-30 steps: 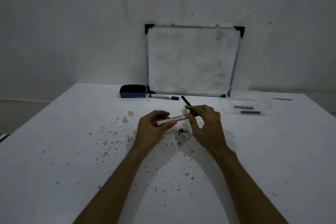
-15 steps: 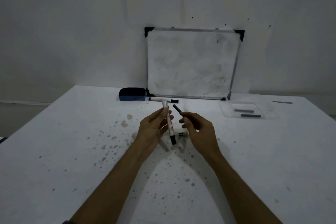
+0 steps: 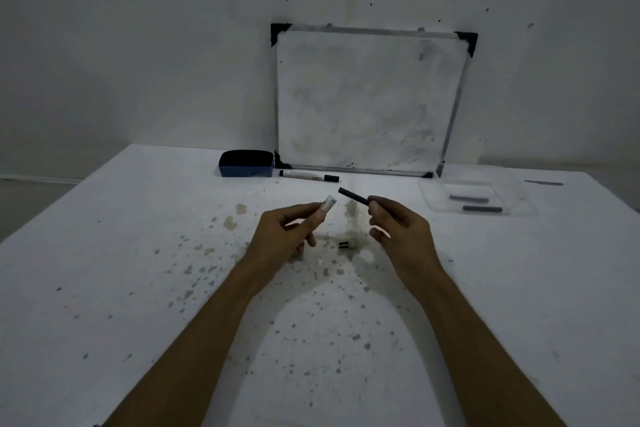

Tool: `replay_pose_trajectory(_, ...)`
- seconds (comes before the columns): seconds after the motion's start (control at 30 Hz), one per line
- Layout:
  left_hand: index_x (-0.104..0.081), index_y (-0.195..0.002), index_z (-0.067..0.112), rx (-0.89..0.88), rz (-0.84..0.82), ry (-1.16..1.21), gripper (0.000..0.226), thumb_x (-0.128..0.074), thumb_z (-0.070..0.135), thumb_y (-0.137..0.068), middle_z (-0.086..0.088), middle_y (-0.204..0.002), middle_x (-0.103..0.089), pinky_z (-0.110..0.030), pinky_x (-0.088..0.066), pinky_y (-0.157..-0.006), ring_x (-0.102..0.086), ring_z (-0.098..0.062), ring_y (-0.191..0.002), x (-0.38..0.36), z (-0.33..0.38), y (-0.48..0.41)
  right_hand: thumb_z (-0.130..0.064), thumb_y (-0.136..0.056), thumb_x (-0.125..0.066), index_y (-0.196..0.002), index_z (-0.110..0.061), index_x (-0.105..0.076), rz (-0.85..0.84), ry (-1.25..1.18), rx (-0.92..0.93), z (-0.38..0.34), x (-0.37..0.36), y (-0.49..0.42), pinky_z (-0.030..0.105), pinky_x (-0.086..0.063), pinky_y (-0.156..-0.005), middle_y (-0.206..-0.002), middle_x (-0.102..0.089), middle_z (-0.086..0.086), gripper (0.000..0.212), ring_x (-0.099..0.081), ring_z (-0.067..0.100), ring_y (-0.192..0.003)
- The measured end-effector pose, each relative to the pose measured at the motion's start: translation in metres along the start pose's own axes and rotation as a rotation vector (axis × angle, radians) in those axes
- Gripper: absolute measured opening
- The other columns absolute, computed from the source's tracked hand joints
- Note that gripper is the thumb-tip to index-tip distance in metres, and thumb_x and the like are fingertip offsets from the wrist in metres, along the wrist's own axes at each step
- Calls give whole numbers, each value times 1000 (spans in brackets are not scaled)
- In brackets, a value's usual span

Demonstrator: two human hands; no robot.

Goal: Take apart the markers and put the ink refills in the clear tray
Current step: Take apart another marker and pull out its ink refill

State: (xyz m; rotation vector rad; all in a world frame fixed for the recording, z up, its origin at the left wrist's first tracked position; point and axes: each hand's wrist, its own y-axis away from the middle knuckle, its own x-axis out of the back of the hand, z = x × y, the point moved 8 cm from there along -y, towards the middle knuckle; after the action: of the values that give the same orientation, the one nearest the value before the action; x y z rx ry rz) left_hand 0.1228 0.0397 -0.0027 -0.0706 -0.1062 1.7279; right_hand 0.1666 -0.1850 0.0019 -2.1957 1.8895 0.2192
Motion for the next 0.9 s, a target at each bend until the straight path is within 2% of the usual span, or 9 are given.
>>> replay_pose_trajectory(0.1,-80,-113,44,-58,-10,-60,33,-81,54,-81,2,-78,-80,-32,-58,-57,-66,-9,-60,3,5,2,-21,-91,-76,-109,-14,-80,-27,7,-50,3,-3,0,26,-58,-78,-84,-75,-6,19,-67,11,-83)
replay_pose_trajectory(0.2,-80,-113,40,-84,8,-113,31,-83,44,-83,7,-96,-81,-45,-62,-63,-70,-13,-69,4,6,2,-18,-92,-76,-106,-12,-81,-19,29,-77,6,-5,1,26,-57,-75,-79,-72,-5,16,-65,11,-80)
replay_pose_trajectory(0.27,-80,-116,34,-111,0,-149,29,-83,36,-87,6,-101,-81,-47,-64,-64,-71,-13,-73,3,6,3,-18,-92,-75,-105,-11,-81,7,-6,-92,8,-5,2,26,-58,-73,-77,-70,-3,16,-65,10,-77)
replay_pose_trajectory(0.43,-81,-114,33,-163,-24,-209,27,-82,37,-88,11,-106,-78,-34,-65,-65,-71,-9,-78,-1,7,3,-19,-93,-75,-104,-11,-81,55,-17,-116,11,-1,1,26,-58,-71,-75,-69,-3,15,-65,11,-77)
replay_pose_trajectory(0.63,-81,-116,29,-185,-5,-186,26,-82,33,-90,9,-106,-78,-36,-65,-64,-71,-16,-78,-1,7,2,-13,-97,-69,-99,-15,-83,25,7,-161,14,1,-1,28,-57,-71,-71,-66,-7,15,-63,12,-74)
replay_pose_trajectory(0.73,-81,-116,32,-201,-20,-193,27,-82,34,-89,9,-105,-78,-27,-62,-61,-71,-11,-77,-1,7,1,-14,-98,-67,-106,-18,-82,-18,61,-125,10,0,-1,29,-56,-75,-73,-69,-11,18,-61,11,-77)
replay_pose_trajectory(0.83,-80,-117,32,-286,1,-317,29,-82,36,-88,13,-103,-75,-16,-54,-63,-69,-7,-83,-1,10,3,-12,-100,-63,-115,-23,-80,-65,202,-52,3,-2,1,27,-57,-77,-88,-72,-7,24,-61,11,-82)
replay_pose_trajectory(0.9,-80,-118,29,-375,26,-451,32,-81,38,-88,15,-101,-73,-18,-54,-66,-68,-8,-90,-2,14,4,-11,-102,-59,-122,-24,-76,-94,310,0,-2,-2,1,28,-58,-79,-102,-71,0,29,-62,12,-88)
